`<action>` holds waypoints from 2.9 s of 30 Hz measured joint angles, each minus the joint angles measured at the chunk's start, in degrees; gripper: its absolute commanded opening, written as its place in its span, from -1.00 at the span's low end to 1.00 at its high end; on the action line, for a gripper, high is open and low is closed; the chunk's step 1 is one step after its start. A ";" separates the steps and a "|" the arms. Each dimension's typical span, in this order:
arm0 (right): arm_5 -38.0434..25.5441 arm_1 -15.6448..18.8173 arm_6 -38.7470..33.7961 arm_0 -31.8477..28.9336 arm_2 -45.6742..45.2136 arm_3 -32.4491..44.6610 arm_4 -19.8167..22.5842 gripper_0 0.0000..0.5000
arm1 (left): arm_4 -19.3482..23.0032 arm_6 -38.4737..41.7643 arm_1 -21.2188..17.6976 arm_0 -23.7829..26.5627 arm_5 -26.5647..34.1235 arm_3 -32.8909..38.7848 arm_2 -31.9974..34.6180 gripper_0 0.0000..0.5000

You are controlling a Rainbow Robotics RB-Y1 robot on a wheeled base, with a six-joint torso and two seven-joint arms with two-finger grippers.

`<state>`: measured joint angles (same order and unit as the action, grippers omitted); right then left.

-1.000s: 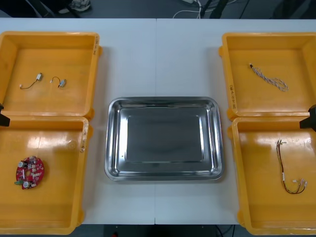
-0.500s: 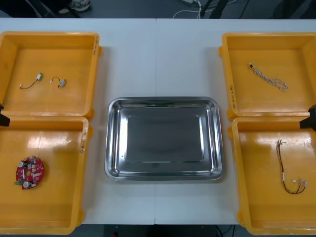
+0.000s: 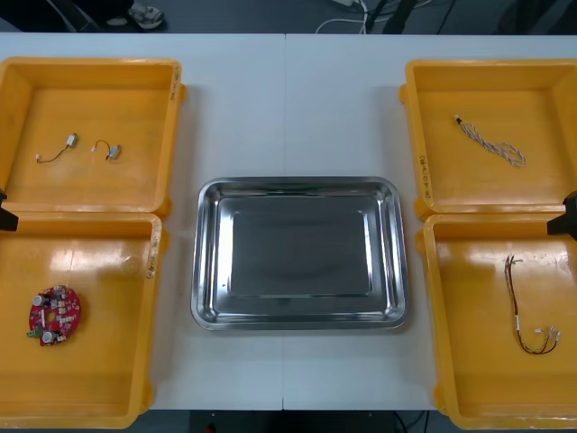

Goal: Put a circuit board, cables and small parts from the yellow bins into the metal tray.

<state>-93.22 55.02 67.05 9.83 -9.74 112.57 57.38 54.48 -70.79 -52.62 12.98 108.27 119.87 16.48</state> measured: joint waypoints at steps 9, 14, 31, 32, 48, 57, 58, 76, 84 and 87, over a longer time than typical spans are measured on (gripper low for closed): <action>0.00 0.00 0.00 0.00 0.00 0.00 0.00 1.00 | 0.00 0.00 0.00 0.00 0.00 0.00 0.00 1.00; 0.00 0.00 0.00 0.00 0.00 0.00 0.00 1.00 | 0.00 0.00 0.00 0.00 0.00 0.00 0.00 1.00; 0.00 0.00 0.00 0.00 0.00 0.00 0.00 1.00 | 0.00 -0.01 0.00 0.00 0.00 0.00 0.00 1.00; 0.00 0.00 0.00 0.00 0.00 0.00 0.00 1.00 | 0.00 -0.01 0.00 0.00 0.00 0.00 0.00 1.00; 0.00 0.00 0.00 0.00 0.00 0.00 0.00 1.00 | 0.00 -0.01 0.00 0.00 0.00 0.00 0.00 1.00; 0.00 0.00 0.00 0.00 0.00 0.00 0.00 1.00 | 0.00 -0.01 0.00 0.00 0.00 0.00 0.00 1.00; 0.00 0.00 0.00 0.00 0.00 0.00 0.00 1.00 | 0.00 -0.01 0.00 0.00 0.00 0.00 0.00 1.00; 0.00 0.00 0.00 0.00 0.00 0.00 0.00 1.00 | 0.00 -0.02 0.00 0.00 0.00 0.00 0.00 1.00; 0.00 0.00 0.00 0.00 0.00 0.00 0.00 1.00 | 0.00 -0.02 0.00 0.00 0.00 0.00 0.00 1.00; 0.00 0.00 0.00 0.00 0.00 0.00 0.00 1.00 | 0.00 -0.02 0.00 0.00 0.00 0.00 0.00 1.00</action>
<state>-93.22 55.02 67.05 9.83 -9.74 112.57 57.38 54.48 -70.81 -52.62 12.98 108.27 119.87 16.48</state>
